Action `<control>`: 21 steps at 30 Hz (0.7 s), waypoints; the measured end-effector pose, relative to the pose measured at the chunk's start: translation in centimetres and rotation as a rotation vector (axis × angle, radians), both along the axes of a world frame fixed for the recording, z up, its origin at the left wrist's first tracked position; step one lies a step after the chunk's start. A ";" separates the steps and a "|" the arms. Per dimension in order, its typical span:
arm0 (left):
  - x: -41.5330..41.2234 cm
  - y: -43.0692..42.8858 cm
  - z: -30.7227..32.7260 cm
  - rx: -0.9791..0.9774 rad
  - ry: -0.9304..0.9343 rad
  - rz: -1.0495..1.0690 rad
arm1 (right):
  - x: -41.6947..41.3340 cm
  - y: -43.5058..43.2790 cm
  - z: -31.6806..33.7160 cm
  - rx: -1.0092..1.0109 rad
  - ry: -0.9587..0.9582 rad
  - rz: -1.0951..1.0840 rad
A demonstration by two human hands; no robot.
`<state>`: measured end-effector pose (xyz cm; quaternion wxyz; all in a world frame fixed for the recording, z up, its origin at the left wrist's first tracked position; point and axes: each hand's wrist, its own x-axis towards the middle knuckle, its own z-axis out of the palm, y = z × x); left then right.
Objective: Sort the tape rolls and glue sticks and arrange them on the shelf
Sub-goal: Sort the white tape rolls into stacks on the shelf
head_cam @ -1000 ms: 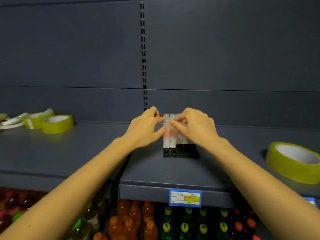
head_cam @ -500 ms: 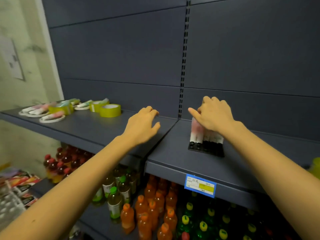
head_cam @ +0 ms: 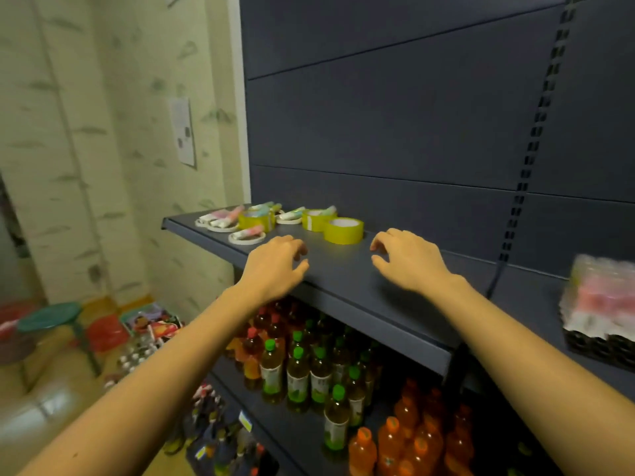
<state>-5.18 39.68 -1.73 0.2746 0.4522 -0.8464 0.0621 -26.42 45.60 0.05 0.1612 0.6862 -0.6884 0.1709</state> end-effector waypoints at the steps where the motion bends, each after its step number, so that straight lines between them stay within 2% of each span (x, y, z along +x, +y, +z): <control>1: 1.4 -1.0 0.1 0.002 -0.005 0.017 | 1.2 -1.4 -0.1 0.015 -0.023 -0.001; 9: 11.5 -9.4 0.0 -0.015 -0.010 0.049 | 9.5 -10.7 -1.2 0.036 -0.117 -0.037; 15: 15.3 -14.8 -0.8 0.002 0.013 0.034 | 13.4 -15.5 -1.8 0.085 -0.200 -0.076; 17: 16.0 -16.3 -1.1 0.008 0.017 0.028 | 14.4 -17.5 -1.9 0.122 -0.302 -0.079; 21: 16.7 -19.0 -1.7 0.009 0.027 0.016 | 15.7 -21.3 -2.2 0.189 -0.619 -0.030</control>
